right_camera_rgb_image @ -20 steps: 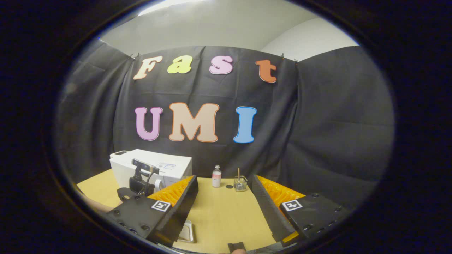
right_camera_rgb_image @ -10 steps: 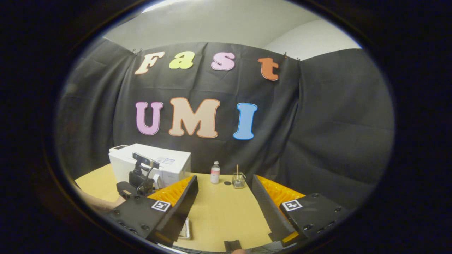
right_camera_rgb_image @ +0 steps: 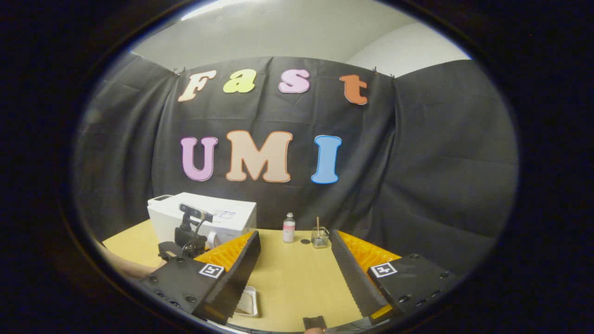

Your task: Open the microwave oven with the left hand, put the food in, and close the microwave oven.

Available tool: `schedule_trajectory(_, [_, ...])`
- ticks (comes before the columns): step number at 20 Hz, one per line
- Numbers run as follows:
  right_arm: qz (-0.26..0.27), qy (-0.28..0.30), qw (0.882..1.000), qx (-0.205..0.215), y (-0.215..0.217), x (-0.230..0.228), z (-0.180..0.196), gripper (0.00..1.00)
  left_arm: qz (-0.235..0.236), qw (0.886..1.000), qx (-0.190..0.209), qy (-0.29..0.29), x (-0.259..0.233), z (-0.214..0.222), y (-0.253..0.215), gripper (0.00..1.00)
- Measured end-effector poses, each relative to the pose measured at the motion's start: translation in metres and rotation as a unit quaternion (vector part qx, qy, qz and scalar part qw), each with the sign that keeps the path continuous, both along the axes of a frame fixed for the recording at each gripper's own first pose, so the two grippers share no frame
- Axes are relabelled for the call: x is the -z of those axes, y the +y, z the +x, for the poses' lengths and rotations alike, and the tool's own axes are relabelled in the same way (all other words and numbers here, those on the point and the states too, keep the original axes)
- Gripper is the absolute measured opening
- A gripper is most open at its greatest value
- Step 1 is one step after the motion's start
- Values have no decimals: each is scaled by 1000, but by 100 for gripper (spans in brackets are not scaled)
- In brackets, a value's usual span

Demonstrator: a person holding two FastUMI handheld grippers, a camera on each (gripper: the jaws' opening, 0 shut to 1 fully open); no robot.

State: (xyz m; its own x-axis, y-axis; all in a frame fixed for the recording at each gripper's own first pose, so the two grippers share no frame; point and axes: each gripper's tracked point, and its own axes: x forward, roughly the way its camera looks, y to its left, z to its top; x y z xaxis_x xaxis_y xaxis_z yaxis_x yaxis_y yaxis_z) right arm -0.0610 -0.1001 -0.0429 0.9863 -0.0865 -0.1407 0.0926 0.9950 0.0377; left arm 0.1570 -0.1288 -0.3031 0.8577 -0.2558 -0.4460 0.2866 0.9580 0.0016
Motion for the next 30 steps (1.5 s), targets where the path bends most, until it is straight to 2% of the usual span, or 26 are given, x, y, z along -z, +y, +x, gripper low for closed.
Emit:
schedule_trajectory(1, [1,0,1000,-3,3,1,3,98,0,1000,2,-6,-4,0,0,7])
schedule_trajectory(3, [6,-4,1000,-12,10,0,4,98,-3,1000,-6,19,3,-27,5,8])
schedule_trajectory(4, [8,-9,1000,-13,12,-3,6,97,-14,1000,2,-9,-9,-30,5,7])
schedule_trajectory(7, [24,-6,999,-27,27,8,14,97,-31,999,7,4,-10,-77,20,7])
schedule_trajectory(8, [26,-4,999,-31,31,12,18,97,-37,999,0,25,-6,-94,28,7])
schedule_trajectory(12, [38,-9,998,-50,57,15,32,97,-32,999,-9,21,-13,-150,63,7])
schedule_trajectory(16, [35,-5,997,-63,82,25,42,97,-44,998,-32,20,-15,-187,98,7])
schedule_trajectory(19, [45,-6,997,-64,104,30,39,97,-41,999,-29,16,-18,-207,123,8])
schedule_trajectory(25, [64,36,995,-71,148,81,27,97,-32,998,-51,21,-19,-237,181,8])
schedule_trajectory(30, [14,95,992,-86,173,153,16,98,-7,996,-81,28,-21,-252,229,9])
